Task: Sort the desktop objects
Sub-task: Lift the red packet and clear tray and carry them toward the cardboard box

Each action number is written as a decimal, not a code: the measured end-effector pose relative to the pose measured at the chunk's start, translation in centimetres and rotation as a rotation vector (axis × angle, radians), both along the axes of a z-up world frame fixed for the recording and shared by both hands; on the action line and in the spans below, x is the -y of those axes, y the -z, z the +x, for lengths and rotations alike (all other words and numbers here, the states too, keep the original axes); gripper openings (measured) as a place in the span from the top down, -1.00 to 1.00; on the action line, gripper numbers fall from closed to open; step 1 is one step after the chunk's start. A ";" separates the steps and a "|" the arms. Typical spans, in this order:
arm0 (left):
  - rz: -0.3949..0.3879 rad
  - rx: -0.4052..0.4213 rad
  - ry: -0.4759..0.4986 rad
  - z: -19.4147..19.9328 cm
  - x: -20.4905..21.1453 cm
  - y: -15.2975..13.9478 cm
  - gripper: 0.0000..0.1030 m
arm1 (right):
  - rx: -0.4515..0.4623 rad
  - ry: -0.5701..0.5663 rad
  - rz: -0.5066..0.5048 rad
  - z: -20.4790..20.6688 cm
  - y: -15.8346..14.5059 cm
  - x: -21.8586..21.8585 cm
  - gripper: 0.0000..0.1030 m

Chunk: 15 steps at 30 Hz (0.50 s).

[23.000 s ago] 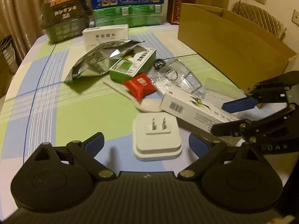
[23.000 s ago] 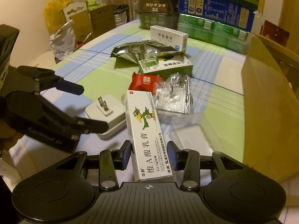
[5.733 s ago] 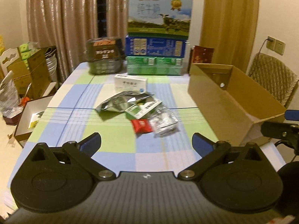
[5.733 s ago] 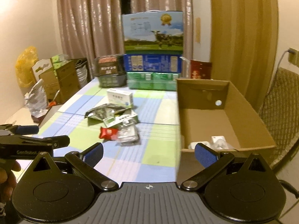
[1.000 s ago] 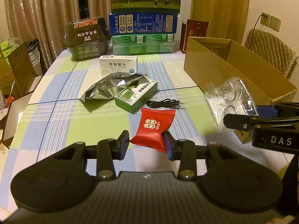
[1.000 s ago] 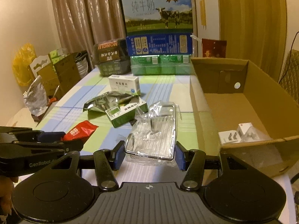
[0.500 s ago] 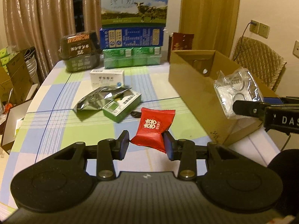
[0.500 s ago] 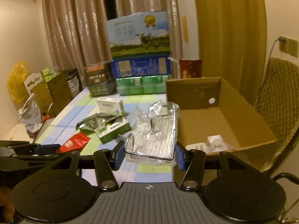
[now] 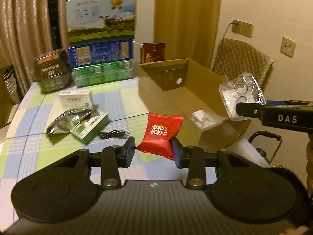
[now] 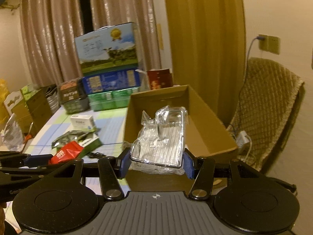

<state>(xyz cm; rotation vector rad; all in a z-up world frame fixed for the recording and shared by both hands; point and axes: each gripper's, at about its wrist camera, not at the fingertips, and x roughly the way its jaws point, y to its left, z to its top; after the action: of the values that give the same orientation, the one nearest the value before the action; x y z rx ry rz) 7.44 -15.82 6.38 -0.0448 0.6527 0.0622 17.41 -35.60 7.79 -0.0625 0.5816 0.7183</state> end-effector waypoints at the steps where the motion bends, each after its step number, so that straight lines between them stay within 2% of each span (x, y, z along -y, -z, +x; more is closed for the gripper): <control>1: 0.000 0.002 0.009 0.3 0.4 -0.1 0.33 | -0.001 0.006 0.000 0.2 0.0 0.3 0.00; 15: -0.008 0.005 0.086 4.1 4.9 -0.8 0.33 | -0.010 0.039 -0.031 3.1 0.2 3.2 0.00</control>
<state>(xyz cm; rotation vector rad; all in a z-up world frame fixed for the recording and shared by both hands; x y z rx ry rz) 11.52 -20.74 7.22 -0.0243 0.6497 -0.0228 20.54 -38.82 7.61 -0.0761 0.6018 0.6719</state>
